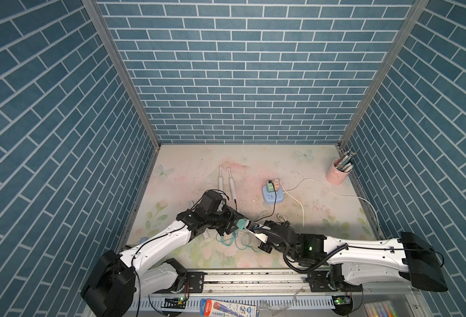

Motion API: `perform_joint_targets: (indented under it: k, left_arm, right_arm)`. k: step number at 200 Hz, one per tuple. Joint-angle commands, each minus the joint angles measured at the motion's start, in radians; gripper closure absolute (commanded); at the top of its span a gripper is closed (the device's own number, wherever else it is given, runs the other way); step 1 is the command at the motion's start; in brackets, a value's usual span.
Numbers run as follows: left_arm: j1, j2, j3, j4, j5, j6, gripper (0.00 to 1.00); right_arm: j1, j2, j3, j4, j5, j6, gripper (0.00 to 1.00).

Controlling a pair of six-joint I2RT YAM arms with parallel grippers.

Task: Charge the electric toothbrush
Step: Insert the charging cable into the plug.

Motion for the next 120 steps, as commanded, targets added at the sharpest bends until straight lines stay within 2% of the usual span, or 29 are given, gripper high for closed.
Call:
perform_joint_targets:
  k: [1, 59, 120]
  left_arm:
    - [0.005, -0.017, -0.004, 0.002, 0.008, 0.003, 1.00]
    - [0.005, -0.010, 0.002, -0.008, 0.010, 0.005, 1.00]
    - [0.003, -0.007, 0.018, -0.033, 0.014, 0.021, 1.00]
  right_arm:
    - [0.005, 0.008, 0.036, -0.022, 0.040, -0.044, 1.00]
    - [0.016, 0.029, 0.059, -0.044, 0.051, -0.065, 1.00]
    - [0.052, 0.103, 0.118, -0.103, 0.164, -0.112, 1.00]
